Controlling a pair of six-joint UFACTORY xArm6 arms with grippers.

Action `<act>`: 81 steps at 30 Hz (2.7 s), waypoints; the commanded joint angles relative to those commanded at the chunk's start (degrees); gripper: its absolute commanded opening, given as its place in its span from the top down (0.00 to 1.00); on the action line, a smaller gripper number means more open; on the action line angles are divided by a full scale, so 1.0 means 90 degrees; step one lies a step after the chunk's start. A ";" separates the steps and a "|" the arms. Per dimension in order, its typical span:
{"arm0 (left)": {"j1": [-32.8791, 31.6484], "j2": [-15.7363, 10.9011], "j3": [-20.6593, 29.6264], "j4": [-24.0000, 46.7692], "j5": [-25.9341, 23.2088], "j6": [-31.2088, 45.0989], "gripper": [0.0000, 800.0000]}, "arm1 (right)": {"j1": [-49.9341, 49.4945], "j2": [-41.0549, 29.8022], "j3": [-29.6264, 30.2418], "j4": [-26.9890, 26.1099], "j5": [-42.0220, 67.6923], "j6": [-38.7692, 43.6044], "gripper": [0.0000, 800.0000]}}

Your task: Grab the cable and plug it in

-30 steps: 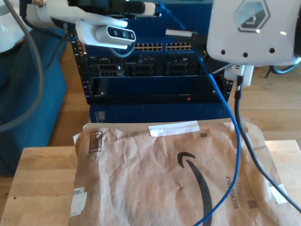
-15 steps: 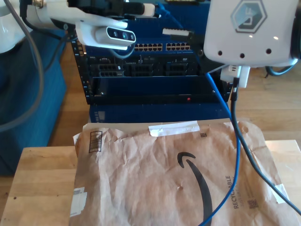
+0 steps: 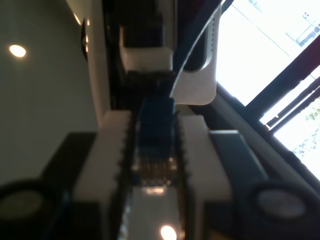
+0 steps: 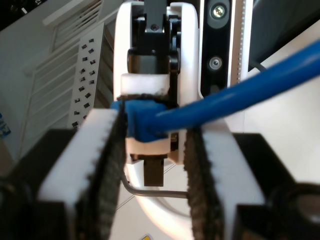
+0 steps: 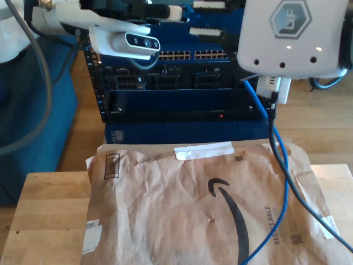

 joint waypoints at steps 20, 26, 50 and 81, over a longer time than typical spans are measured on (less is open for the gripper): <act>-0.0020 0.0000 0.0117 0.0000 -0.0020 0.0039 0.26 | 0.0000 0.0020 0.0078 0.0166 -0.0107 0.0010 0.99; -0.0020 -0.0020 0.0039 0.0020 -0.0127 0.0039 0.02 | -0.0020 0.0029 0.0244 0.0176 -0.0107 0.0029 1.00; 0.2168 -0.0488 -0.0186 0.5607 -0.2002 0.2208 0.00 | -0.2413 0.0010 0.1875 -0.0371 -0.0234 0.0137 1.00; 0.7619 -0.3194 0.4601 1.0579 -0.3233 0.9661 0.00 | -0.2549 -0.0557 0.3155 -0.0694 -0.0234 0.0137 1.00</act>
